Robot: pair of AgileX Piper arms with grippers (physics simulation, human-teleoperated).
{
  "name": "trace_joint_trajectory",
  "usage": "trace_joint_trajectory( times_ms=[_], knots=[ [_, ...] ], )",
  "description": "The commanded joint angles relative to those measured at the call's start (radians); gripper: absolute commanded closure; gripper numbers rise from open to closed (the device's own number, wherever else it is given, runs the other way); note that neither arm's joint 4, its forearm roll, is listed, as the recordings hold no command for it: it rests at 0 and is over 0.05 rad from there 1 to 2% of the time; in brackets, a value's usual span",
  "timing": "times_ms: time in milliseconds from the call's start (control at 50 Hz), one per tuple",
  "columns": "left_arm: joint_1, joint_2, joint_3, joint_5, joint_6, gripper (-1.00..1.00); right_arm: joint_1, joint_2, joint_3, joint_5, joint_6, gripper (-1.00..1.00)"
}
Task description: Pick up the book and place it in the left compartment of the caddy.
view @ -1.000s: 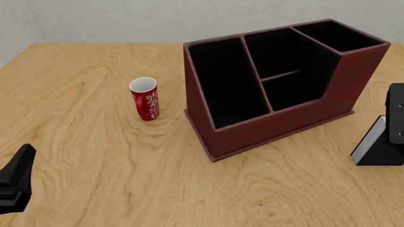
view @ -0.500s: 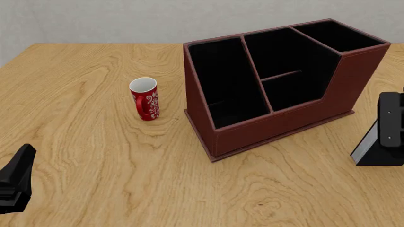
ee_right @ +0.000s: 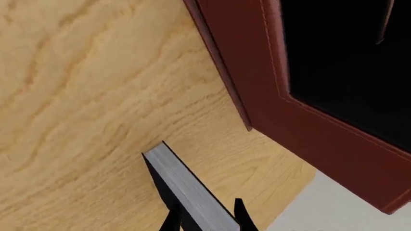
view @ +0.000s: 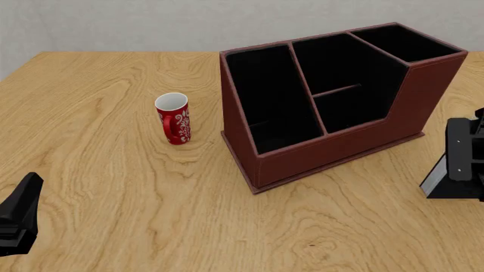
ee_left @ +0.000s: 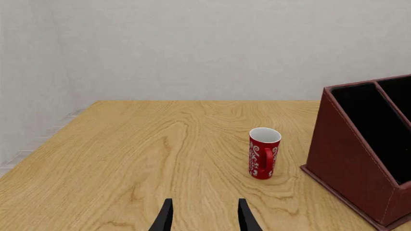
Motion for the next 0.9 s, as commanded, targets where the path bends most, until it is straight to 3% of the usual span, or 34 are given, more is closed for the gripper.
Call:
trace_joint_trajectory(
  times_ms=[20, 360, 600, 900],
  knots=[
    [0.000, 0.000, 0.000, 0.000, 0.000, -1.00, -0.005, 0.003, 0.023, 0.029, 0.017, 1.00],
    [0.000, 0.000, 0.000, 0.000, 0.000, -1.00, 0.025, -0.114, 0.021, 0.136, 0.030, 1.00],
    [0.000, 0.000, 0.000, 0.000, 0.000, -1.00, 0.019, -0.269, -0.030, 0.305, 0.027, 1.00],
    [0.000, 0.000, 0.000, 0.000, 0.000, -1.00, 0.030, -0.390, -0.040, 0.414, 0.037, 1.00]
  ],
)
